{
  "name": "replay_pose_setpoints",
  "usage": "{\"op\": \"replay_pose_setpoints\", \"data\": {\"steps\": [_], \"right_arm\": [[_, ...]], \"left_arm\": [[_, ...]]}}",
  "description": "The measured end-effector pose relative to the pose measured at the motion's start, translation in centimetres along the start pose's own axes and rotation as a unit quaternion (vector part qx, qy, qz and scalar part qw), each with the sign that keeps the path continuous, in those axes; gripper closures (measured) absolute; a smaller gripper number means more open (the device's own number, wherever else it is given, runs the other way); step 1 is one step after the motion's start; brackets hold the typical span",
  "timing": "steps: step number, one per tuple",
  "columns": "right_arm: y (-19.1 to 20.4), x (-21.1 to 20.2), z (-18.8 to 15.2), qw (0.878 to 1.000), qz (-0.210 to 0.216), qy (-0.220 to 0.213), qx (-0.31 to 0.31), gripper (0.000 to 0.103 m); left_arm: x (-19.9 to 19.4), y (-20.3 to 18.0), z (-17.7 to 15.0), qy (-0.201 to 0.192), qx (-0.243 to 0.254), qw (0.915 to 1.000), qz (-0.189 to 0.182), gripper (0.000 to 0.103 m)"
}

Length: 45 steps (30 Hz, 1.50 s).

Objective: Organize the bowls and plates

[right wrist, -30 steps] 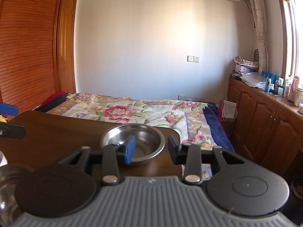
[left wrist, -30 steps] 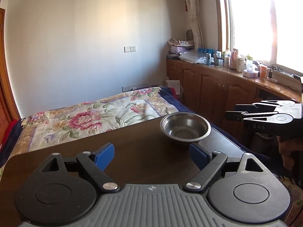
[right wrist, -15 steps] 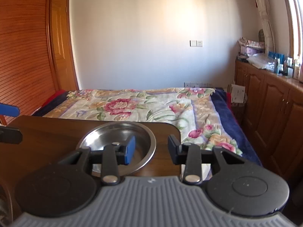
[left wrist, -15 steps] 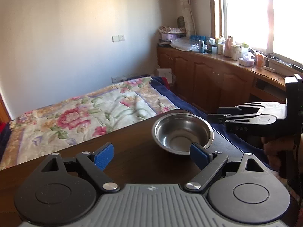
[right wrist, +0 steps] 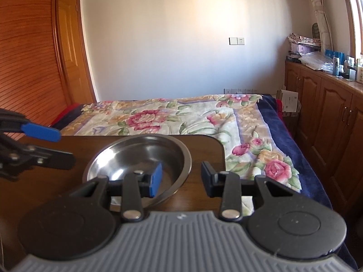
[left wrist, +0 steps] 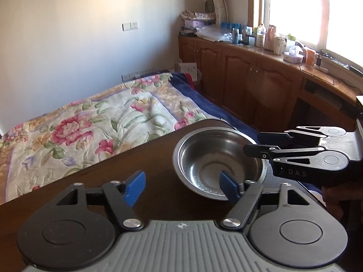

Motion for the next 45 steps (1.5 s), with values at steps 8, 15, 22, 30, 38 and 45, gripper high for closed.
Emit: {"op": "replay_pose_setpoints", "data": {"steps": [8,15,22,30,38,45], "right_arm": [[-0.2,0.5,0.1,1.0,0.004,0.003,0.019,0.063],[-0.1,0.9,-0.3,0.999,0.01,0.006,0.031,0.063],[0.1,1.2,-0.5,0.999,0.016,0.009,0.038,0.063],[0.4,1.5,-0.9,0.999,0.021,0.014,0.039,0.063],[0.3,1.7,-1.0,0.999,0.026,0.019,0.04,0.064],[0.4,1.4,-0.7,0.999,0.017,0.017,0.037,0.074]], "left_arm": [[2.8,0.1,0.3,0.027,-0.001,0.9996,-0.007,0.043],[3.9,0.0,0.2,0.037,-0.004,0.9992,-0.013,0.05],[4.5,-0.2,0.0,0.044,-0.004,0.9989,-0.017,0.056],[4.8,-0.1,-0.3,0.049,-0.007,0.9987,-0.015,0.057],[5.0,-0.2,-0.5,0.052,-0.01,0.9983,-0.023,0.074],[4.3,-0.3,-0.5,0.055,-0.015,0.9981,-0.024,0.076]]}}
Point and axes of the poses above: each gripper's, at about its wrist camera, not at the fingertips, and x roughly the way its jaws point, y to its left, z to its top, the point moved 8 cm from there along x, roughly the way its jaws point, and after that the axes turned 1 degree about z, right-handed, at the moved point
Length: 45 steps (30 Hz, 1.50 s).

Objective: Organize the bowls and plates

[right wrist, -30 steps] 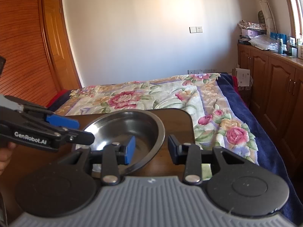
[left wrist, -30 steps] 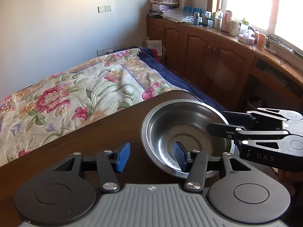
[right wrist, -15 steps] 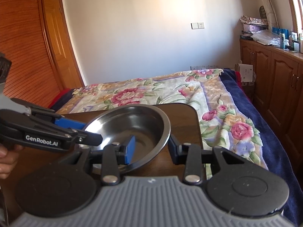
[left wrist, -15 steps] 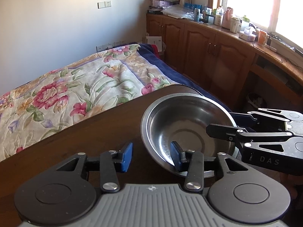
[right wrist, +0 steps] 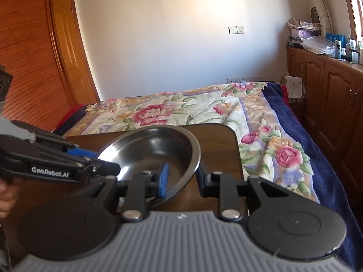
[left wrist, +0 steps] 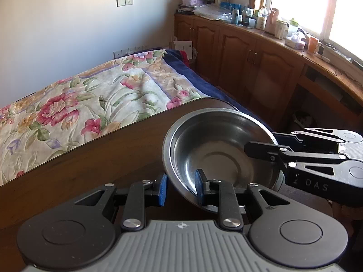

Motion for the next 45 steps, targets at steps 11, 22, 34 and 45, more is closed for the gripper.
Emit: {"op": "replay_pose_setpoints", "data": {"steps": [11,22,34,45], "right_arm": [[1.2,-2.2,1.9,0.999,-0.016,-0.031,-0.02,0.088],[3.0,-5.1,3.5,0.997,-0.022,-0.062,-0.034,0.088],[5.8,-8.1,3.8,0.995,-0.022,-0.083,-0.055,0.089],[8.1,-9.8,2.3,0.994,-0.008,-0.084,-0.063,0.089]], "left_arm": [[-4.2,0.1,0.9,-0.036,-0.002,0.9993,0.008,0.077],[-8.9,-0.2,1.0,-0.071,-0.002,0.9975,0.004,0.077],[-13.6,0.1,-1.1,-0.101,-0.011,0.9948,0.002,0.077],[-16.4,0.7,-5.5,-0.113,-0.027,0.9933,0.001,0.077]]}}
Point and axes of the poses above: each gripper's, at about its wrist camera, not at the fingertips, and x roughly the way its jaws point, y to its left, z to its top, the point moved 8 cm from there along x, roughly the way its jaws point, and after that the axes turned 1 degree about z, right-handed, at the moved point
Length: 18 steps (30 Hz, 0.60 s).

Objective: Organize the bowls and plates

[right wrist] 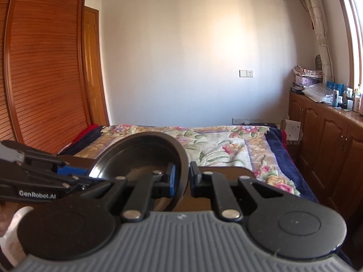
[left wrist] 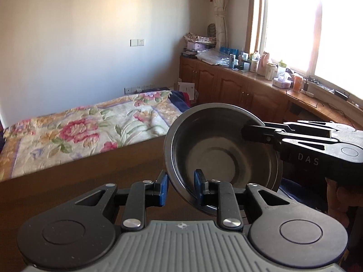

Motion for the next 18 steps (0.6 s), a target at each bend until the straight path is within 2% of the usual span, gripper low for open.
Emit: {"op": "replay_pose_setpoints", "data": {"steps": [9,18], "right_arm": [[2.3,-1.1,-1.6,1.0,0.007,0.006,-0.011,0.089],[3.4,-2.4,-3.2,1.0,0.015,-0.003,-0.003,0.089]], "left_arm": [[-2.3,0.5,-3.1,-0.003,-0.014,0.9999,0.008,0.077],[-3.9,0.2,-5.1,-0.027,-0.027,0.9992,0.012,0.077]]}}
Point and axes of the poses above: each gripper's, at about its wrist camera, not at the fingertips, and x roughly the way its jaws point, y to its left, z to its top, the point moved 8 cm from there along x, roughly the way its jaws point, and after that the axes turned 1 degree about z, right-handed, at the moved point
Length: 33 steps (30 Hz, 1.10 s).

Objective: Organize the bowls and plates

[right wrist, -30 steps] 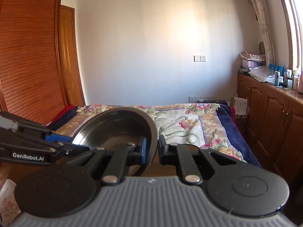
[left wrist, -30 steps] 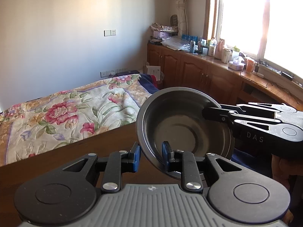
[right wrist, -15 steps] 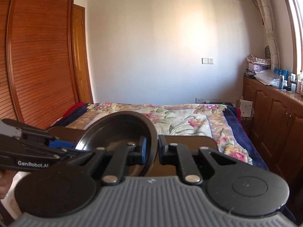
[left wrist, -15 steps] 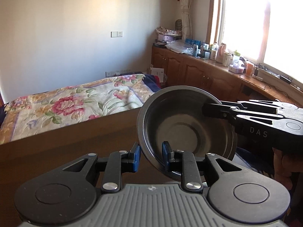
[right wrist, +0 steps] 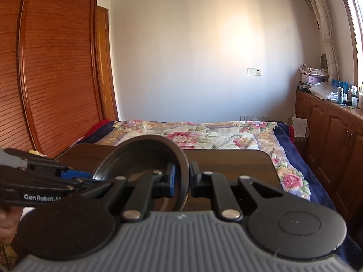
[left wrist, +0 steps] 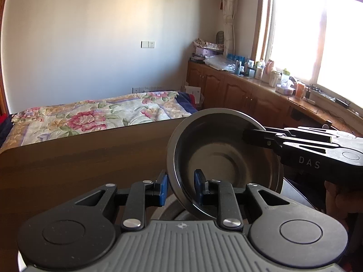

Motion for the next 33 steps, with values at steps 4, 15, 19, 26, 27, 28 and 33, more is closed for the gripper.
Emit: {"op": "replay_pose_setpoints", "data": {"steps": [4,15,19,26,27,28,33], "right_arm": [[0.4,-0.4,-1.2,1.0,0.003,0.004,0.003,0.089],[1.6,-1.5,-3.5,0.999,0.023,0.004,0.027,0.088],[1.7,-1.5,-4.1,0.999,0.029,0.003,0.045,0.088],[2.0,-1.0,-5.3,0.998,0.025,0.009,0.053,0.087],[2.0,-1.1,-5.3,0.998,0.026,0.008,0.054,0.087],[2.1,-1.1,-5.4,0.998,0.027,0.008,0.057,0.087],[1.9,-1.3,-5.7,0.998,0.023,0.008,0.059,0.087]], "left_arm": [[-0.8,-0.4,-1.2,-0.01,0.0,0.9999,0.009,0.077],[-2.5,-0.9,-3.6,-0.015,-0.007,0.9997,0.018,0.077],[-2.6,-0.9,-4.6,-0.012,-0.015,0.9997,0.016,0.077],[-1.9,-0.9,-5.7,-0.001,-0.017,0.9996,0.02,0.077],[-1.8,-0.9,-5.8,0.001,-0.018,0.9996,0.02,0.077],[-1.7,-1.0,-5.8,0.001,-0.019,0.9996,0.02,0.077],[-1.4,-1.0,-6.3,0.003,-0.021,0.9996,0.02,0.077]]}}
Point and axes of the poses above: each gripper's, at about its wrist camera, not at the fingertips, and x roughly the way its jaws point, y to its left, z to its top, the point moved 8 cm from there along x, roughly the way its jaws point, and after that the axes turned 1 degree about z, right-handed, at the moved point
